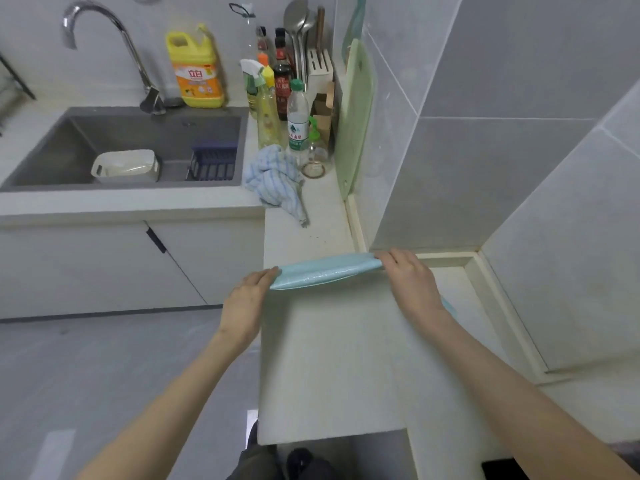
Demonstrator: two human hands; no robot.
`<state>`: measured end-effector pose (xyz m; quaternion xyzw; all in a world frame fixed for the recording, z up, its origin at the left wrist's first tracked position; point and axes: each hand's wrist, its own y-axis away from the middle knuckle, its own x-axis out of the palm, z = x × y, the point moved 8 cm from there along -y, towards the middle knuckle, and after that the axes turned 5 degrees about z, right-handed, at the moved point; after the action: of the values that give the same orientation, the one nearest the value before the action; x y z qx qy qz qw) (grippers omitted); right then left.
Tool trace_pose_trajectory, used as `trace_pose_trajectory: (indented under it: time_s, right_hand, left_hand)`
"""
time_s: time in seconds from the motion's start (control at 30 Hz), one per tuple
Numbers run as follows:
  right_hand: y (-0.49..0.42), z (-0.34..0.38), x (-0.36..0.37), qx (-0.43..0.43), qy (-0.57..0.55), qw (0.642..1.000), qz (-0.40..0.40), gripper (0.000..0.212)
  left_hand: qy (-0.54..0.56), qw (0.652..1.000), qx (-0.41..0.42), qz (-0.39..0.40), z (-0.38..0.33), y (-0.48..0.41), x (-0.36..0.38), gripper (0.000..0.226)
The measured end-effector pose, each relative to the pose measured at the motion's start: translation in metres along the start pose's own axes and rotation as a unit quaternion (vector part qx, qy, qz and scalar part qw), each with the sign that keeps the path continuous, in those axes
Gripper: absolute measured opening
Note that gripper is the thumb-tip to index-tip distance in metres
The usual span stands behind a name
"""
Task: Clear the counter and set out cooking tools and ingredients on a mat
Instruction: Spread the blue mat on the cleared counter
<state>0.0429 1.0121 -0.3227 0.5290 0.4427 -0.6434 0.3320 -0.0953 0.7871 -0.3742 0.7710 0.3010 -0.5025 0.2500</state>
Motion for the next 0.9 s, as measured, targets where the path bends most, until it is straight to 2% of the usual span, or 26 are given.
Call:
trace_pose_trajectory:
  time_s: [0.07,0.23,0.33,0.47,0.6,0.9]
  right_hand:
    - [-0.006,0.03,-0.006,-0.039,-0.019,0.999,-0.011,0.058]
    - [-0.02,0.114,-0.014,-0.133,-0.024,0.991,-0.003,0.055]
    - [-0.027,0.172,-0.014,-0.18,-0.038,0.983,0.002,0.06]
    - [-0.039,0.276,-0.017,-0.249,-0.067,0.966,-0.002,0.06]
    - [-0.048,0.383,-0.011,-0.309,-0.106,0.945,0.012,0.061]
    - [-0.069,0.601,-0.006,-0.364,-0.181,0.913,0.037,0.041]
  left_hand:
    - [0.015,0.999,-0.026,-0.045,0.023,0.018,-0.02,0.067]
    - [0.009,0.99,-0.076,-0.121,0.082,0.074,-0.067,0.077]
    - [0.019,0.98,-0.124,-0.154,0.124,0.11,-0.089,0.075]
    - [0.012,0.959,-0.209,-0.189,0.2,0.164,-0.118,0.072]
    - [0.021,0.943,-0.259,-0.209,0.279,0.215,-0.145,0.072]
    - [0.016,0.914,-0.315,-0.257,0.436,0.32,-0.216,0.067]
